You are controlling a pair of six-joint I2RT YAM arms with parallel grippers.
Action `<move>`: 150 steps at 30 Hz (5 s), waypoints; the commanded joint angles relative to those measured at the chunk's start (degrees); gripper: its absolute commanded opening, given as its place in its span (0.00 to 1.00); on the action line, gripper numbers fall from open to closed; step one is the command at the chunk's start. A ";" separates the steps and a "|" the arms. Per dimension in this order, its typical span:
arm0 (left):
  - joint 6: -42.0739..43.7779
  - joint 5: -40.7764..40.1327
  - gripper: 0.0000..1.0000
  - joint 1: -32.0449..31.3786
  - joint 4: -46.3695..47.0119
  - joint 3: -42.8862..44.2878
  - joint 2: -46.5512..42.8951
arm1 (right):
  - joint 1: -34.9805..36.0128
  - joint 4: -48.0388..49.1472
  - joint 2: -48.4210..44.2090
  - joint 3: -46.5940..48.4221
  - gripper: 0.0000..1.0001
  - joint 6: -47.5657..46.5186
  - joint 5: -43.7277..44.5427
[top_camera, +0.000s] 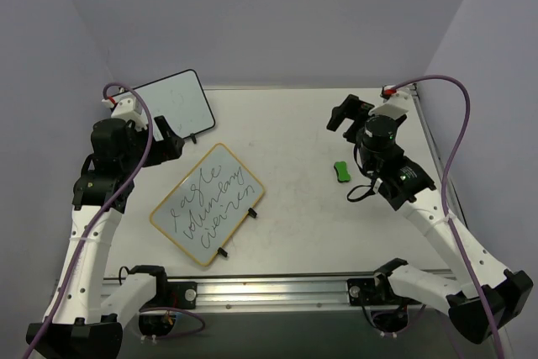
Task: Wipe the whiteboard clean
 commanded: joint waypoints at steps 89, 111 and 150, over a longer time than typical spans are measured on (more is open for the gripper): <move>-3.14 -5.29 0.94 -3.20 -1.36 -0.72 4.94 | -8.63 5.63 34.22 -10.70 0.12 -2.20 -12.32; -21.15 -12.06 0.58 0.23 4.87 -14.77 4.94 | 16.14 15.73 30.51 -1.93 0.05 2.10 -13.47; -17.65 -6.61 0.24 0.67 10.15 -18.04 5.11 | 32.15 35.33 47.04 6.52 0.00 -5.54 4.30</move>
